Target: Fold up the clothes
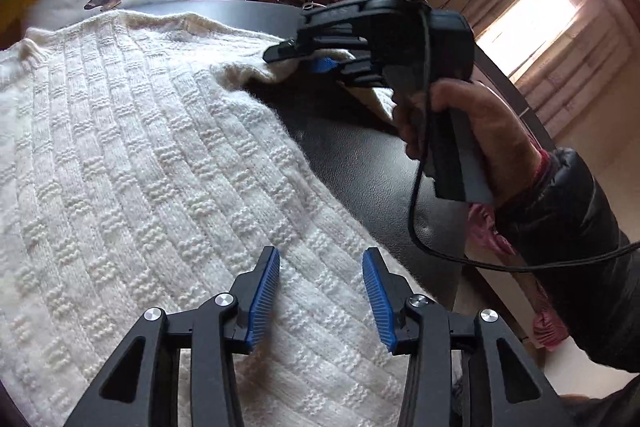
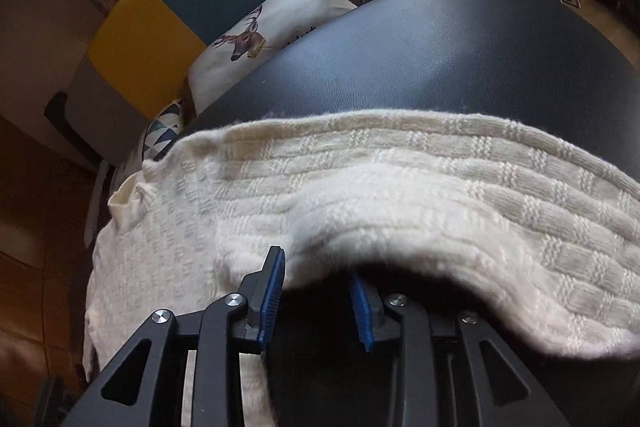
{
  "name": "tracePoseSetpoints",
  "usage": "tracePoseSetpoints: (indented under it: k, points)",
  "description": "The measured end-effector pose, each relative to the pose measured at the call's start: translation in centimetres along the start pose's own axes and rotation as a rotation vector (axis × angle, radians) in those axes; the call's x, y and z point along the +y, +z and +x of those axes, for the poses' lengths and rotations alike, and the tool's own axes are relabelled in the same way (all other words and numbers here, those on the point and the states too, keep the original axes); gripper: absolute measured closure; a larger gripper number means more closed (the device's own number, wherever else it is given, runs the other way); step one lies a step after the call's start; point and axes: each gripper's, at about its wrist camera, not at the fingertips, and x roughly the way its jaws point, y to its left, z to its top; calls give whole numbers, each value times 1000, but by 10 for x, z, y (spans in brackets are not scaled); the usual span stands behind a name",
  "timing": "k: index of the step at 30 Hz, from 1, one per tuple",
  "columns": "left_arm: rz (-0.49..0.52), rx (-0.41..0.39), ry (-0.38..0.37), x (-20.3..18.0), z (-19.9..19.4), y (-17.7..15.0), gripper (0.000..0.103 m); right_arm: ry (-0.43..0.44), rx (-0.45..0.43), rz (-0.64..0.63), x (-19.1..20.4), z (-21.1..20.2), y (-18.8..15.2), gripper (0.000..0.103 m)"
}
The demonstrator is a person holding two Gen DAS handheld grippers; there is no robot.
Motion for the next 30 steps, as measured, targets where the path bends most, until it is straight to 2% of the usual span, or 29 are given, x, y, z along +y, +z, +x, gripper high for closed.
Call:
tracePoseSetpoints:
  k: [3,6,7,9,12,13,15,17,21,23,27,29,30]
  points:
    - [-21,-12,-14,3,-1,5,56,127,20,-110,26,-5,-12,69]
    - [-20,1,-29,-1,6,5,54,216,69,-244,63,13,-22,69]
    - [-15,16,-33,-3,10,2,54,208,92,-277,72,23,-24,69]
    - [-5,29,-35,-7,15,-3,53,125,141,-288,76,45,-25,70]
    - [-4,12,-34,-7,16,-4,53,64,120,-259,68,59,-14,87]
    - [-19,10,-44,-6,16,-3,53,66,121,-224,64,57,-10,87]
    - [-35,10,-46,-3,12,5,53,124,133,-168,55,46,-7,78]
    - [-43,-1,-39,-1,4,17,53,137,85,-169,45,19,-5,77]
    - [11,-87,58,10,-18,69,51,33,-35,-86,-6,-48,3,77]
    - [29,-118,118,20,-22,98,50,-56,-77,-21,-41,-75,4,77]
    - [76,-134,208,38,-10,150,50,-233,-90,100,-110,-104,-2,77]
    - [97,-114,229,44,12,178,50,-299,-83,132,-133,-110,-5,77]
    - [108,-98,236,51,19,182,50,-337,-73,137,-141,-109,-6,77]
